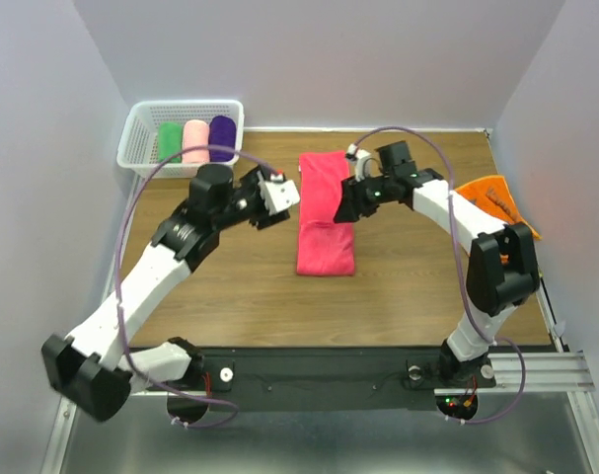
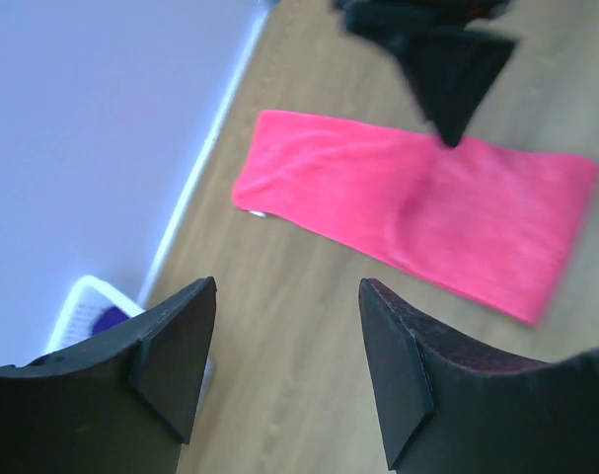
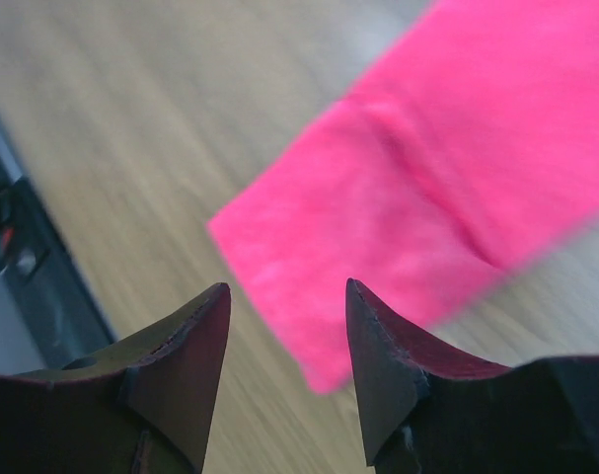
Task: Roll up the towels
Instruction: Fold the towel, then roll the towel
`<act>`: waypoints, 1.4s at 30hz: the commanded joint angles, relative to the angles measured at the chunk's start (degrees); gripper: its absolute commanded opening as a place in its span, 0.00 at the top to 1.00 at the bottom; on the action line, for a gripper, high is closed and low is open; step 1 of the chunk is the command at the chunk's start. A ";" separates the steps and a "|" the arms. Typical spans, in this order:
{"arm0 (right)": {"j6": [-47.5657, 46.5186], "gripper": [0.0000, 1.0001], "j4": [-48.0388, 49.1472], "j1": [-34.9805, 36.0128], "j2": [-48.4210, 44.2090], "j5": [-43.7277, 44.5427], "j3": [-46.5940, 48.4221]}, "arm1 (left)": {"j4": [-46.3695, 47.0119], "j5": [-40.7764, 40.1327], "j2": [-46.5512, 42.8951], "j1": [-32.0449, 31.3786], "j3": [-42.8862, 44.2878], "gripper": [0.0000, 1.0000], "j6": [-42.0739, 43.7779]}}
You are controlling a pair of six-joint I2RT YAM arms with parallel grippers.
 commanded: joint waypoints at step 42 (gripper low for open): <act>-0.17 0.00 4.73 -8.48 -12.11 5.56 -2.05 | 24.59 -18.95 26.29 -23.05 -21.46 0.38 13.78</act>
